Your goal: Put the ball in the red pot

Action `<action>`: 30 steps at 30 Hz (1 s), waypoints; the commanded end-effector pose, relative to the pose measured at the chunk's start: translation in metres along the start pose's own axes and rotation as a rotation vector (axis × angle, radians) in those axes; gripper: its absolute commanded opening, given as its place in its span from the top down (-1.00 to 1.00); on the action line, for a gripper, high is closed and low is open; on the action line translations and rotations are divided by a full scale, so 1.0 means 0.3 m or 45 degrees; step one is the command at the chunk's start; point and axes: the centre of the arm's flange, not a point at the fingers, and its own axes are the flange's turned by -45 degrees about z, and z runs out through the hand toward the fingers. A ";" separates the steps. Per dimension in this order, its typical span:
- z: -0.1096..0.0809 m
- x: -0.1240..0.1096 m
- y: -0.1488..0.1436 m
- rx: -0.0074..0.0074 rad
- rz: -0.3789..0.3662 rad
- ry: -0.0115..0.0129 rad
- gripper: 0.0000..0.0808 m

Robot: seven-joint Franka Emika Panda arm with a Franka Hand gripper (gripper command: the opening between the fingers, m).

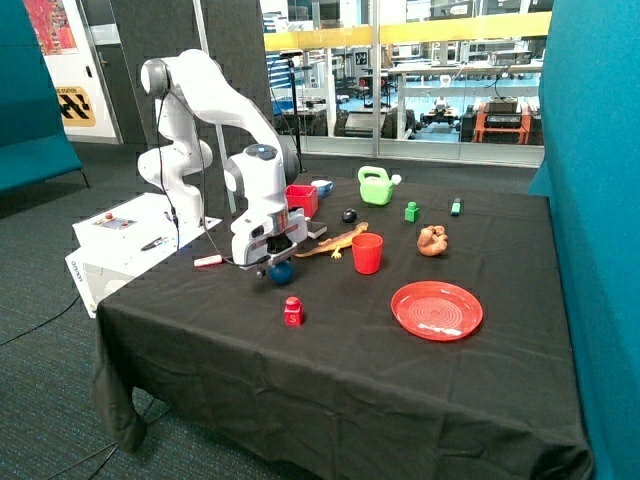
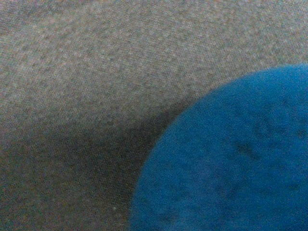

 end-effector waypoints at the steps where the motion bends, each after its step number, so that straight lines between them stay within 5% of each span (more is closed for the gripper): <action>1: 0.007 -0.004 -0.003 -0.0052 -0.009 0.0012 1.00; 17: 0.001 -0.009 -0.022 -0.0052 -0.040 0.0012 1.00; 30: -0.123 -0.053 -0.121 -0.0053 -0.159 0.0009 1.00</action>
